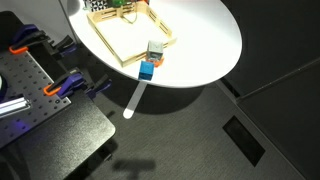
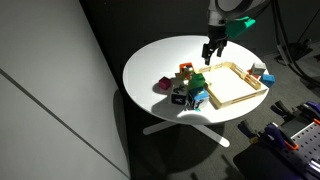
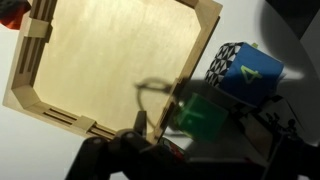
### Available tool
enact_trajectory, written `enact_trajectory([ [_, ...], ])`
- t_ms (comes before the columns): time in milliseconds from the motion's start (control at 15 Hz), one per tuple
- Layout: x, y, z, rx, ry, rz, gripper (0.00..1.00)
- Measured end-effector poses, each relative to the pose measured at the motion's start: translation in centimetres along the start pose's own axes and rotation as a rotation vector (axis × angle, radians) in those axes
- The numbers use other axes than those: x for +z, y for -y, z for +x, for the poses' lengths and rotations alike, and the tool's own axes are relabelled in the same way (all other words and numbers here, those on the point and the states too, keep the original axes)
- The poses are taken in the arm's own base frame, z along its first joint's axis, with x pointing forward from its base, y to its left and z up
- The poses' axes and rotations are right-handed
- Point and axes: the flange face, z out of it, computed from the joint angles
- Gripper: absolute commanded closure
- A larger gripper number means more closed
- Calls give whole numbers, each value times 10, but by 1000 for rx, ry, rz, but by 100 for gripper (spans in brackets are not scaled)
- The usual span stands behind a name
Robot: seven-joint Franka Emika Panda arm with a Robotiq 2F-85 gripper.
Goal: Put the green and yellow blocks in the box then put one square plush toy in the box
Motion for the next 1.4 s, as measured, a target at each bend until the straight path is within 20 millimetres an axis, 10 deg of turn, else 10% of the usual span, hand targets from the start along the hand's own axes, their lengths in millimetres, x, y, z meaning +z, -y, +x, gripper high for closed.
enact_trajectory([
  [1400, 76, 44, 53, -81, 48, -35, 0],
])
